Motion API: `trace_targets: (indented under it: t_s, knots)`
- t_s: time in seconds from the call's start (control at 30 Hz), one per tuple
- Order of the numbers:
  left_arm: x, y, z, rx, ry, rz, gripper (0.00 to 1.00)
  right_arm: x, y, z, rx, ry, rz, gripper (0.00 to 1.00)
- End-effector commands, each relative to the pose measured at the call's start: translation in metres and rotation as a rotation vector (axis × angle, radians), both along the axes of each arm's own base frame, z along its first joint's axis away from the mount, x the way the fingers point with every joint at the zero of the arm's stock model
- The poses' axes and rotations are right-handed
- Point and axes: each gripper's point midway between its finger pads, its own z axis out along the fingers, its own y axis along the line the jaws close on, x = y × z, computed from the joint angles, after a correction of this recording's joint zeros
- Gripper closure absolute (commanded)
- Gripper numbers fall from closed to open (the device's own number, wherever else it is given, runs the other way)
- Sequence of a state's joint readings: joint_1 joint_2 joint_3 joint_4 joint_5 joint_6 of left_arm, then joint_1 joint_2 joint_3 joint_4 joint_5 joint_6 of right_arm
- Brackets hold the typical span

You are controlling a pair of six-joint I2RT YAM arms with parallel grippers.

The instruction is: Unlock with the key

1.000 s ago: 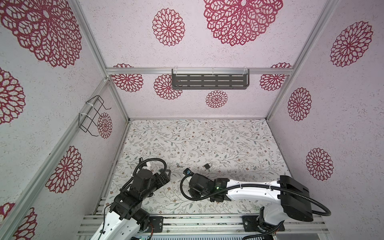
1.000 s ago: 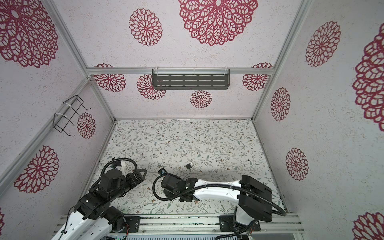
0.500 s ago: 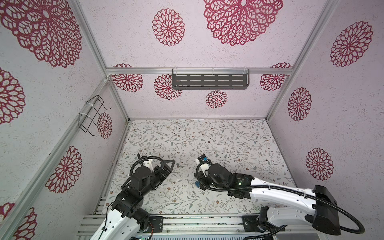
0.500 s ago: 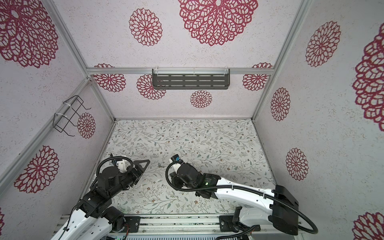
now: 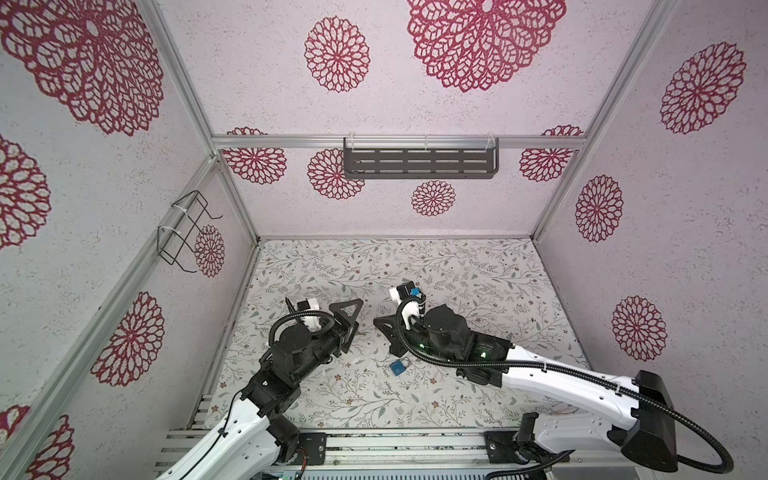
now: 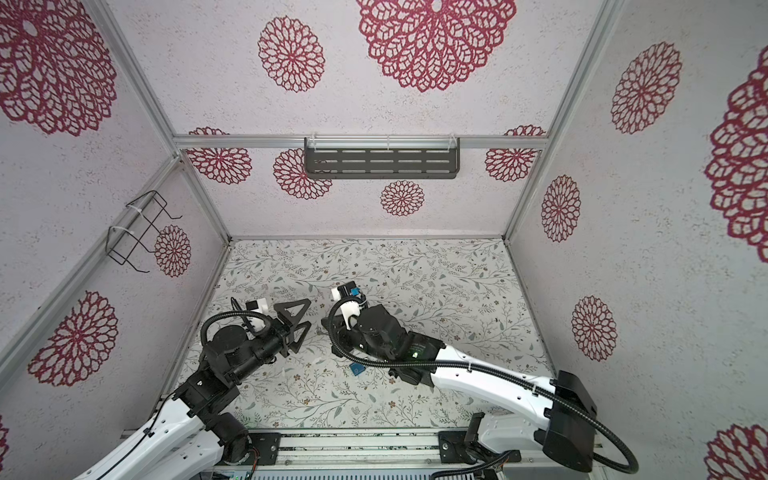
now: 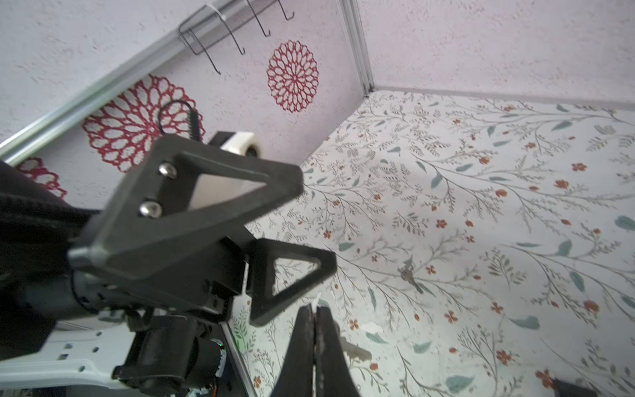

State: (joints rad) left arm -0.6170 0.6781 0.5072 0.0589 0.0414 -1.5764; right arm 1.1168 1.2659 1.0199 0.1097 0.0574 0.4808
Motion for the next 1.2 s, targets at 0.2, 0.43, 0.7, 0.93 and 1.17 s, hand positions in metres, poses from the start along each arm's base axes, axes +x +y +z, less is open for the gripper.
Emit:
trace_targets:
  t_s: [0.2, 0.43, 0.7, 0.93, 1.17]
  knots:
    - [0.003, 0.001, 0.032, -0.172, -0.048, 0.068, 0.03, 0.000, 0.034, 0.058, 0.193, -0.082, 0.090, 1.00]
    - [0.004, -0.003, 0.028, -0.196, -0.016, 0.095, 0.03, 0.001, 0.048, 0.061, 0.224, -0.090, 0.119, 1.00]
    - [0.003, 0.006, 0.031, -0.205, -0.030, 0.134, 0.01, 0.005, 0.042, 0.047, 0.212, -0.064, 0.105, 1.00]
    - [0.003, 0.014, 0.024, -0.201, -0.019, 0.172, 0.09, 0.008, 0.032, 0.039, 0.203, -0.058, 0.082, 1.00]
    - [0.003, 0.018, 0.019, -0.190, -0.011, 0.192, 0.19, 0.008, 0.024, 0.043, 0.208, -0.076, 0.071, 1.00]
